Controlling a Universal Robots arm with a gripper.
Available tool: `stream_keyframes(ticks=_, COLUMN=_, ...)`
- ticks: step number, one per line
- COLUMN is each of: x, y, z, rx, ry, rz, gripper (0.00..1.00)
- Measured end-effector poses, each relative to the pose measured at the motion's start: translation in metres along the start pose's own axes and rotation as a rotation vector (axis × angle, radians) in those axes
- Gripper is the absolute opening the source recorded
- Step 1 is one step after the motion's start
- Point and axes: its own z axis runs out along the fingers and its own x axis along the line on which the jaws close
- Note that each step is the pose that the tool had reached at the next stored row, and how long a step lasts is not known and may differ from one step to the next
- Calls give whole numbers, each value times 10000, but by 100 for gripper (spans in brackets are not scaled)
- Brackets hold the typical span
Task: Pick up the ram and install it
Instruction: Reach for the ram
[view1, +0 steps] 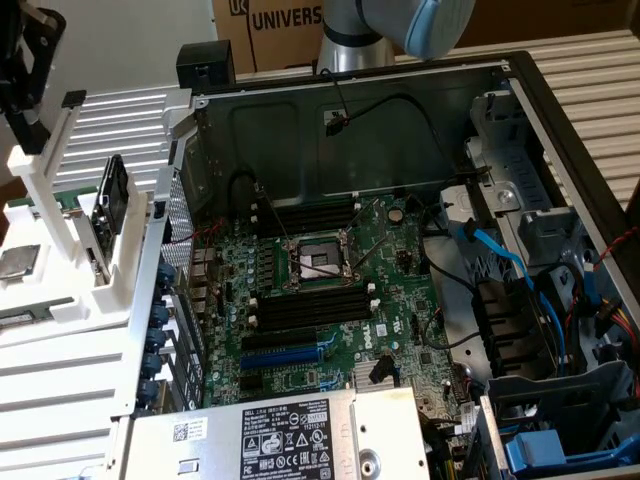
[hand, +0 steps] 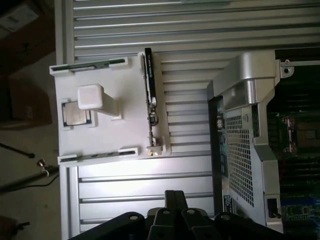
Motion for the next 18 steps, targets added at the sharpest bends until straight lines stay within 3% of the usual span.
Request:
stream_keyframes(ticks=10, x=454, y=-13, z=3, rx=-11, ry=0, rz=-2, gripper=10)
stream_keyframes(ticks=18, x=856, y=149, z=31, rx=-11, ry=0, rz=-1, gripper=10)
